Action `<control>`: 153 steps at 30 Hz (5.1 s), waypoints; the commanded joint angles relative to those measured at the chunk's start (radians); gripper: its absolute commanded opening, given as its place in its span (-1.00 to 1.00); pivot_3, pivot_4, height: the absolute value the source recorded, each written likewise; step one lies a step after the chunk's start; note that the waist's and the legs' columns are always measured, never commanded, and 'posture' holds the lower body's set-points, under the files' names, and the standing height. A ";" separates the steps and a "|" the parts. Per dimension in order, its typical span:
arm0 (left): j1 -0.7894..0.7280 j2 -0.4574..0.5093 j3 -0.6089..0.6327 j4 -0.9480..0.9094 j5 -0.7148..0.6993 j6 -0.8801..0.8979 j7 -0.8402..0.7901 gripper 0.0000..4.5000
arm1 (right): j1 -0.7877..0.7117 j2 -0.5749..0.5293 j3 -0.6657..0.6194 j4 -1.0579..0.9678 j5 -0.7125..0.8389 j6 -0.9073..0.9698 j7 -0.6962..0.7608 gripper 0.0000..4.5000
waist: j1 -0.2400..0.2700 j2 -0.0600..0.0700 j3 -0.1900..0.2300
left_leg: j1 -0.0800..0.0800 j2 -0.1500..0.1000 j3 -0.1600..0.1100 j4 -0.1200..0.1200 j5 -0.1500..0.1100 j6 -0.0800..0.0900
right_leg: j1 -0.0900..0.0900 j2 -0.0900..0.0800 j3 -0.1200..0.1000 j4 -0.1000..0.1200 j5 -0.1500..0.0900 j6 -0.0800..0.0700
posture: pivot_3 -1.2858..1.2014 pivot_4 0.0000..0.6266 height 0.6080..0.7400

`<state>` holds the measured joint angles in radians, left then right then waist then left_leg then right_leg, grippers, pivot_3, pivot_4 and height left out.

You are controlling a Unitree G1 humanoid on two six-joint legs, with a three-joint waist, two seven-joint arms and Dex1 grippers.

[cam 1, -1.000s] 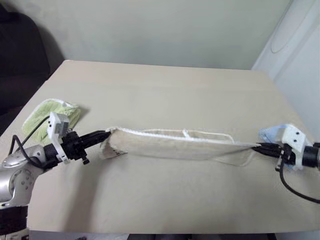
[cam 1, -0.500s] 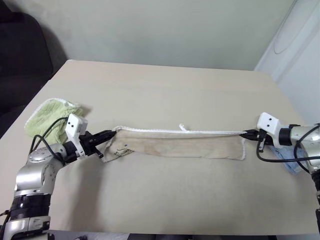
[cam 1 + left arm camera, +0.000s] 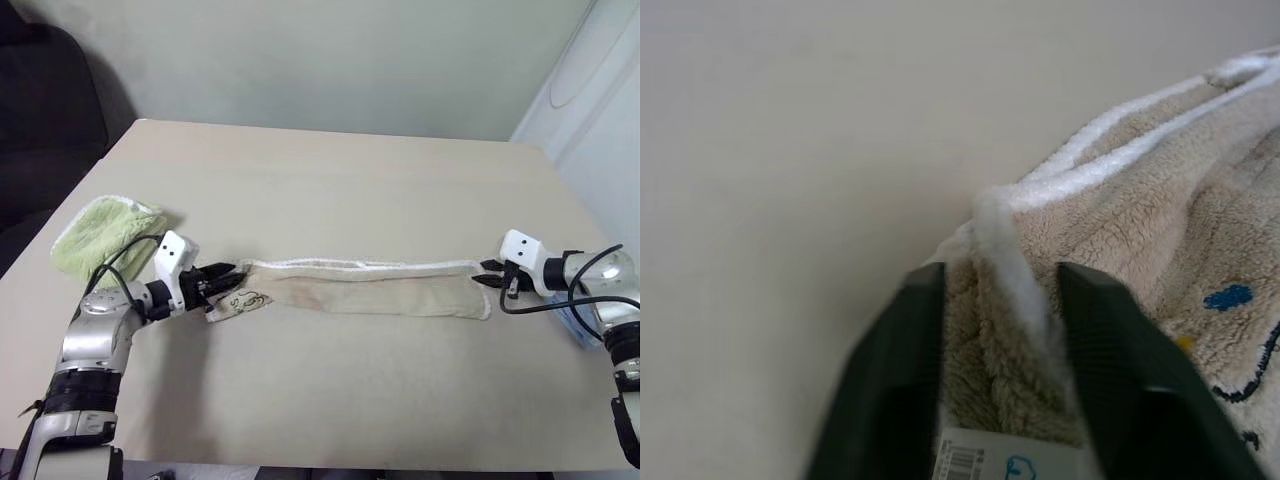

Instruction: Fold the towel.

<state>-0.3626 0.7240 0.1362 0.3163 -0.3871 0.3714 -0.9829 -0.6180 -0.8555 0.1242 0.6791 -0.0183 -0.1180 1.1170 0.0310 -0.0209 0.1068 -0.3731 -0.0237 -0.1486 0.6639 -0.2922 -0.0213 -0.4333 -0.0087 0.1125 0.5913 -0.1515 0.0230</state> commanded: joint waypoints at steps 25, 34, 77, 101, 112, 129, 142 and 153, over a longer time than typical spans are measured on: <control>0.260 0.107 0.317 -0.333 -0.262 0.112 -0.021 1.00 | 0.645 0.179 -0.785 -1.064 0.886 1.128 -0.516 0.99 | -0.004 -0.005 0.003 | -0.001 -0.002 0.000 0.001 -0.008 -0.014 | 0.002 0.003 0.002 -0.002 -0.013 0.011 | 0.03 -0.52 1.00; 0.263 0.123 0.257 -0.431 -0.312 0.189 -0.083 1.00 | 0.682 0.398 -0.875 -1.083 1.276 1.366 -0.931 0.99 | -0.005 -0.005 0.001 | -0.006 -0.001 -0.001 0.000 -0.010 -0.014 | -0.006 0.003 0.002 0.001 -0.016 0.009 | 0.03 -0.52 1.00; 0.300 0.022 0.176 -0.561 -0.309 0.188 -0.013 1.00 | 0.678 0.579 -0.580 -0.953 1.676 0.725 -1.676 -0.99 | -0.007 -0.011 -0.017 | -0.011 0.001 -0.004 -0.001 -0.018 -0.017 | -0.014 0.002 0.001 0.001 -0.010 0.002 | 0.03 -0.52 1.00; 0.336 -0.042 0.074 -0.673 -0.353 0.238 0.031 1.00 | 0.686 -0.031 -0.415 -1.200 1.126 0.884 -1.061 -0.99 | -0.009 -0.005 -0.018 | -0.011 0.003 0.000 -0.001 -0.020 -0.017 | -0.012 0.000 0.002 0.001 -0.018 0.014 | 0.03 -0.52 1.00; 0.294 -0.068 0.035 -0.647 -0.338 0.230 0.048 1.00 | 0.415 0.048 -0.002 -1.231 0.855 0.995 -0.908 -0.99 | -0.010 -0.006 -0.017 | -0.009 0.002 0.000 0.000 -0.017 -0.016 | -0.012 0.000 0.002 0.001 -0.015 0.015 | 0.03 -0.52 1.00; 0.314 -0.090 0.033 -0.647 -0.330 0.209 0.057 1.00 | 0.410 0.206 -0.022 -1.227 0.774 1.046 -0.774 0.17 | -0.005 -0.007 -0.017 | -0.010 0.001 -0.002 0.000 -0.014 -0.016 | -0.011 0.000 0.002 0.000 -0.008 0.006 | 0.03 -0.52 1.00; 0.263 -0.103 0.040 -0.595 -0.339 0.214 0.065 1.00 | 0.452 0.174 -0.265 -1.219 0.794 0.964 -0.689 -0.11 | -0.009 -0.009 -0.015 | -0.009 0.001 -0.001 0.000 -0.013 -0.017 | -0.011 0.000 0.002 0.000 -0.015 0.014 | 0.03 -0.52 1.00; 0.264 -0.200 0.114 -0.624 -0.440 0.286 0.213 1.00 | 0.404 0.367 -0.001 -0.807 0.462 0.641 -0.593 -0.99 | -0.007 -0.010 -0.016 | -0.008 0.001 -0.002 -0.001 -0.012 -0.015 | -0.010 -0.001 0.001 0.000 -0.005 0.005 | 0.03 -0.52 1.00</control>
<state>-0.1034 0.5273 0.2150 -0.2585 -0.7832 0.6393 -0.7956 -0.2076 -0.4967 0.1112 -0.1711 0.4849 0.5810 0.5000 0.0242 -0.0306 0.0911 -0.3808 -0.0223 -0.1509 0.6627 -0.3040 -0.0364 -0.4433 -0.0095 0.1136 0.5914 -0.1561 0.0276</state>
